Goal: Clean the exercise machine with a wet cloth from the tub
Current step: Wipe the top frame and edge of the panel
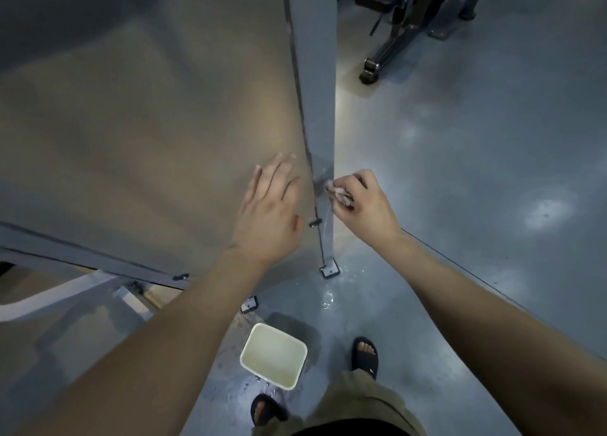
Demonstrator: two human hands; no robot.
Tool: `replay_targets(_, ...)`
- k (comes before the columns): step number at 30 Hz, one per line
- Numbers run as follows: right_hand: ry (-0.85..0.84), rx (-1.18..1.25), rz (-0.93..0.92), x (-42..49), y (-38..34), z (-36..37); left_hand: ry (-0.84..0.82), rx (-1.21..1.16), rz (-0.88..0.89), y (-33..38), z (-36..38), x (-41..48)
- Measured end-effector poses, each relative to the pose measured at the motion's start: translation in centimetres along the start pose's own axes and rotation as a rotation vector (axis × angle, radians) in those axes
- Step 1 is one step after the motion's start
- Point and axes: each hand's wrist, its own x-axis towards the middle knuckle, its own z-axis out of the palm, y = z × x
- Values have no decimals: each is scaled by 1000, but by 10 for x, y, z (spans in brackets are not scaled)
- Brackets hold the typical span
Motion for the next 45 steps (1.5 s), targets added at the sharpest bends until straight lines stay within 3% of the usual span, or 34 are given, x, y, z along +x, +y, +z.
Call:
replay_targets(7,143,36,-105,39,2,20,-134,213,-34,15,25,25)
replay_targets(11,-93,25,-21,20,25,51,-107,289,-57,13,39,28)
replay_targets(13,-133,24,6,13,32,59,-99,325,-50,9,44,27)
replay_targets(19,94,19,-4,28,27,55,-60,364,-17,-1,48,27)
replay_targets(24,-27,64,107,14,29,66,-74,390,-10,-3,44,28)
replay_targets(30,106,106,67,22,25,62,-67,375,-2,-3,42,27)
replay_targets(35,40,97,234,6,30,75,-96,376,17,-5,37,25)
replay_targets(41,182,158,226,15,4,66,-99,374,86,-13,30,22)
replay_targets(45,99,181,446,5,-2,75,-81,371,190,-25,26,17)
